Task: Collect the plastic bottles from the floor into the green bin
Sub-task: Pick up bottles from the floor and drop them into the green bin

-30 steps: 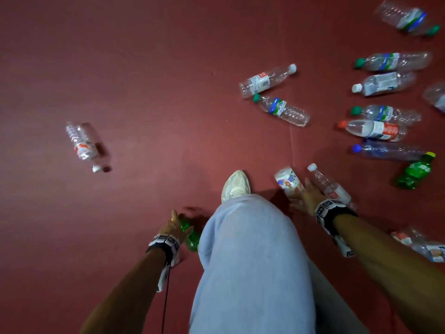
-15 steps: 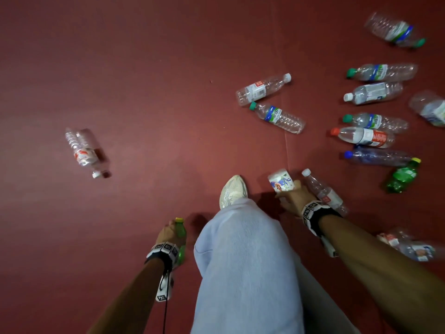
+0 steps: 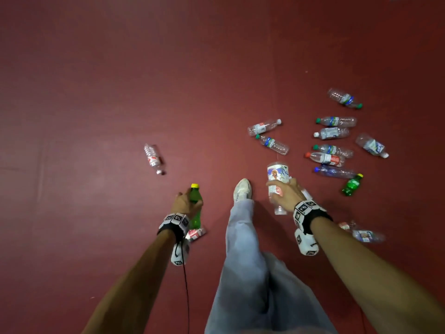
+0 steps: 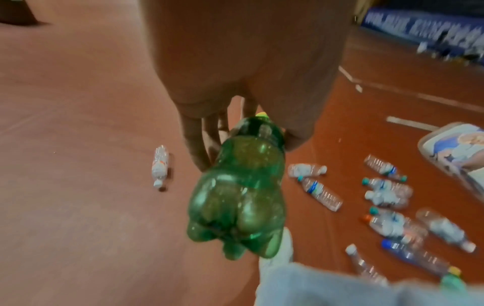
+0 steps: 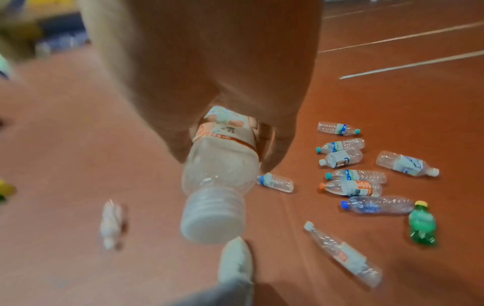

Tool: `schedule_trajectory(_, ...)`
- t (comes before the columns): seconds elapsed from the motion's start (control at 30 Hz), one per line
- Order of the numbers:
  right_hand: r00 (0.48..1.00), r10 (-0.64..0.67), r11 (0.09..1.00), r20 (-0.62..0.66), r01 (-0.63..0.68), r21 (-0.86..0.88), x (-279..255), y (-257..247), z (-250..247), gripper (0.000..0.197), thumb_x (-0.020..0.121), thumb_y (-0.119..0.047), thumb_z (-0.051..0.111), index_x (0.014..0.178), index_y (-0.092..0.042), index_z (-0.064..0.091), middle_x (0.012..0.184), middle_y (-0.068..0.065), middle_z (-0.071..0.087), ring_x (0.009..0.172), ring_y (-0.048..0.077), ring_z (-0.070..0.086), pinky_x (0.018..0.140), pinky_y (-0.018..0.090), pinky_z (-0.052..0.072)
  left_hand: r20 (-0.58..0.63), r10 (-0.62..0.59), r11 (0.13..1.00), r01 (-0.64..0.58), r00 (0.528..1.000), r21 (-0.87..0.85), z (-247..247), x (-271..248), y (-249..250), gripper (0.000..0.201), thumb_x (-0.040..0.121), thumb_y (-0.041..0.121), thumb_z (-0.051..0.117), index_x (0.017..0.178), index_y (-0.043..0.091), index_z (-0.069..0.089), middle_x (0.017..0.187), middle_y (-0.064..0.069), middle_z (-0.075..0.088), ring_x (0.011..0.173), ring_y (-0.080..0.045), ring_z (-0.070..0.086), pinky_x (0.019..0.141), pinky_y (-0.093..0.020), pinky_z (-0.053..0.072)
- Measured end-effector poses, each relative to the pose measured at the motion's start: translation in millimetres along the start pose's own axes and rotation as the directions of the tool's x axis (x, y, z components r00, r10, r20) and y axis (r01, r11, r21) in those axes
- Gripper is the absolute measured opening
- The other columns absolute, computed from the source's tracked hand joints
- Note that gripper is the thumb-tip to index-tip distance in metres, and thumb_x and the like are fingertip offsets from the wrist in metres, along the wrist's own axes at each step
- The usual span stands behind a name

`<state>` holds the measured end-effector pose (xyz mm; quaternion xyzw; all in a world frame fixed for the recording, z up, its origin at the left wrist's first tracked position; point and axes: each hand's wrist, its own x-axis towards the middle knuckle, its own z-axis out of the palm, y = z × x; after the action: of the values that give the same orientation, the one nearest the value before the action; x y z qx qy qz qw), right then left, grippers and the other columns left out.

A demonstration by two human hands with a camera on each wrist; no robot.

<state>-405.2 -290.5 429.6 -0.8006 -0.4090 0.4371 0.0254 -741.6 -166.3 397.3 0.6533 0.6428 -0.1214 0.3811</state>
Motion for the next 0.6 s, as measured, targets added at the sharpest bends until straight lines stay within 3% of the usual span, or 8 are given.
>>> schedule_trajectory(0.1,0.991,-0.120,0.950,-0.065,0.134,0.282,-83,-39,-14,0.060,0.094,-0.025,0.060,0.144,-0.053,0.045,0.132,0.012,0.052,0.115,0.031,0.060,0.105,0.034,0.047,-0.123,0.025,0.983,-0.046,0.992,-0.176,-41,-74,27,0.066,0.088,0.030,0.073,0.148,0.016,0.049,0.109,-0.023,0.070,0.097,-0.040,0.069,0.078,-0.037,0.051)
schedule_trajectory(0.23,0.967,-0.214,0.860,-0.136,0.253,0.444,-188,-90,-24,0.086,0.092,-0.022,0.061,0.153,-0.058,0.013,0.147,0.004,0.050,0.123,0.021,0.059,0.107,0.035,0.045,-0.293,0.072,0.911,-0.182,0.953,-0.369,-81,-190,54,0.059,0.096,0.032,0.066,0.149,0.019,0.046,0.110,-0.003,0.064,0.094,-0.023,0.063,0.084,-0.031,0.048)
schedule_trajectory(0.33,0.962,-0.240,0.786,-0.129,0.270,0.556,-250,-125,-20,0.100,0.094,-0.019,0.069,0.159,-0.041,-0.003,0.137,0.005,0.058,0.106,0.011,0.067,0.094,0.026,0.048,-0.418,0.069,0.822,-0.289,0.906,-0.491,-110,-277,46,0.052,0.099,0.034,0.063,0.146,0.023,0.046,0.116,0.001,0.064,0.100,-0.020,0.063,0.090,-0.034,0.051)
schedule_trajectory(0.43,0.952,-0.299,0.765,-0.066,0.280,0.580,-294,-162,-9,0.097,0.091,-0.029,0.075,0.159,-0.031,0.006,0.133,0.009,0.061,0.106,0.013,0.066,0.092,0.028,0.049,-0.505,-0.015,0.738,-0.331,0.863,-0.588,-137,-361,21,0.047,0.097,0.035,0.065,0.141,0.030,0.048,0.109,0.002,0.068,0.090,-0.010,0.067,0.080,-0.026,0.053)
schedule_trajectory(0.53,0.906,-0.421,0.780,0.037,0.341,0.524,-336,-212,7,0.094,0.077,-0.046,0.082,0.149,-0.037,0.023,0.126,0.007,0.064,0.107,0.018,0.067,0.095,0.038,0.055,-0.553,-0.159,0.674,-0.320,0.818,-0.666,-154,-442,-22,0.042,0.097,0.030,0.067,0.135,0.030,0.047,0.099,0.009,0.067,0.071,0.007,0.065,0.062,-0.009,0.048)
schedule_trajectory(0.6,0.855,-0.513,0.762,0.072,0.416,0.496,-361,-247,24,0.087,0.077,-0.041,0.084,0.144,-0.036,0.030,0.122,0.003,0.064,0.105,0.015,0.067,0.095,0.040,0.056,-0.568,-0.272,0.655,-0.282,0.777,-0.700,-156,-485,-62,0.044,0.095,0.038,0.069,0.133,0.029,0.048,0.100,0.011,0.067,0.077,0.003,0.066,0.066,-0.019,0.052)
